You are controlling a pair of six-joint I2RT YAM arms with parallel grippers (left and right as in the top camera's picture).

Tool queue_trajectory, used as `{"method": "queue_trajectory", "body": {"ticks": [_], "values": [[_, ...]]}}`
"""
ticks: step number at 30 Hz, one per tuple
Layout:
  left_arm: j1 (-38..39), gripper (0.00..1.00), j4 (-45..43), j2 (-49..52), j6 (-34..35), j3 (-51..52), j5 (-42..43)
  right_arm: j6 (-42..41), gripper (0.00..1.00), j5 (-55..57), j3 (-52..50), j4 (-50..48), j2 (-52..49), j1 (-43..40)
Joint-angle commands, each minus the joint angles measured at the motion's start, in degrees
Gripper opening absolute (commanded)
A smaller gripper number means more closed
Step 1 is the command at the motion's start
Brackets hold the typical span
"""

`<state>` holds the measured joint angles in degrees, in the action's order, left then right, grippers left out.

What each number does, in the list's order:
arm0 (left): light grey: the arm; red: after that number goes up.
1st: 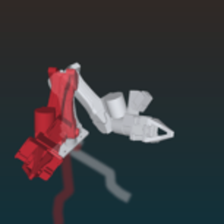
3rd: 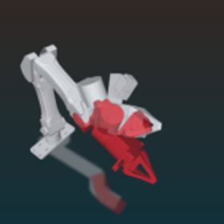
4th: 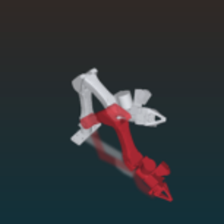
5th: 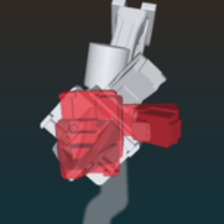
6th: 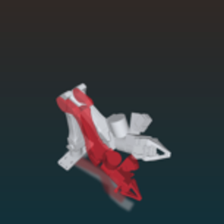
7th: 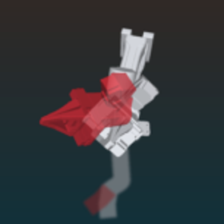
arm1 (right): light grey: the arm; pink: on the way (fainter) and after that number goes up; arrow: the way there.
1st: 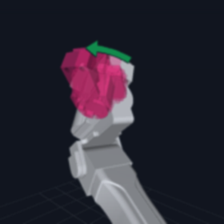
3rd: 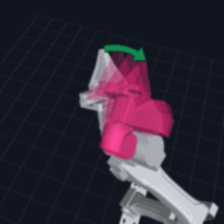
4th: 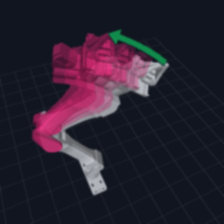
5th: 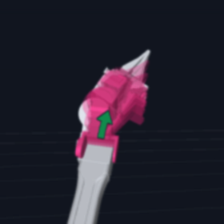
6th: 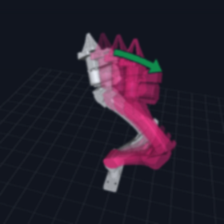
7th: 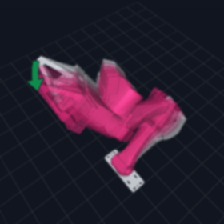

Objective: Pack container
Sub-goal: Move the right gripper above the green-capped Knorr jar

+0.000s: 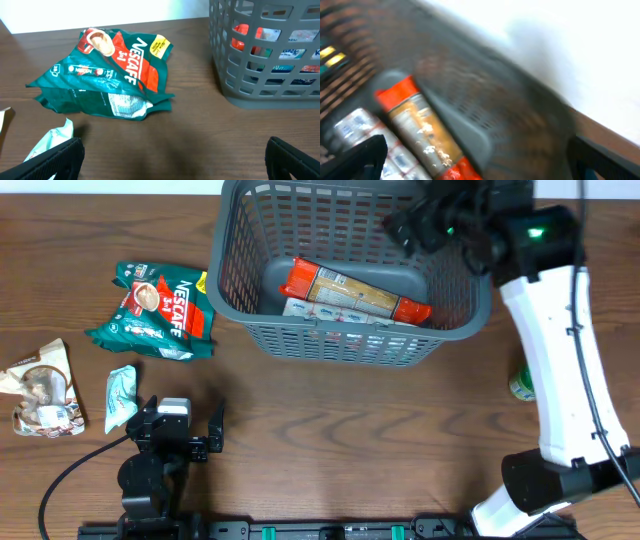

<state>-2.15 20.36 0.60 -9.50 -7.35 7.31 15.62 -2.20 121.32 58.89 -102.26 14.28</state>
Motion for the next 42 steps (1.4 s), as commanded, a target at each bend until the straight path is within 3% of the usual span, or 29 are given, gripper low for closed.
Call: {"method": "queue_trajectory", "body": {"ticks": [1,6,13,20,27,42], "values": [[-0.2,0.99,0.1,-0.4,-1.0,1.1,-0.4,-15.1,0.99,18.5,7.5,5.7,0.8,-1.8],[-0.2,0.99,0.1,-0.4,-1.0,1.1,-0.4,-29.5,0.99,27.6,11.8,17.4,0.8,-6.2],[-0.2,0.99,0.1,-0.4,-1.0,1.1,-0.4,-46.4,0.99,26.8,10.2,32.4,0.7,-17.6],[-0.2,0.99,0.1,-0.4,-1.0,1.1,-0.4,-47.3,0.99,21.7,8.6,38.3,0.7,-26.6],[-0.2,0.99,0.1,-0.4,-1.0,1.1,-0.4,-47.3,0.99,17.9,3.4,38.0,0.7,-31.1],[-0.2,0.99,0.1,-0.4,-1.0,1.1,-0.4,-50.9,0.99,15.7,-20.7,24.0,0.8,-31.9]]}}
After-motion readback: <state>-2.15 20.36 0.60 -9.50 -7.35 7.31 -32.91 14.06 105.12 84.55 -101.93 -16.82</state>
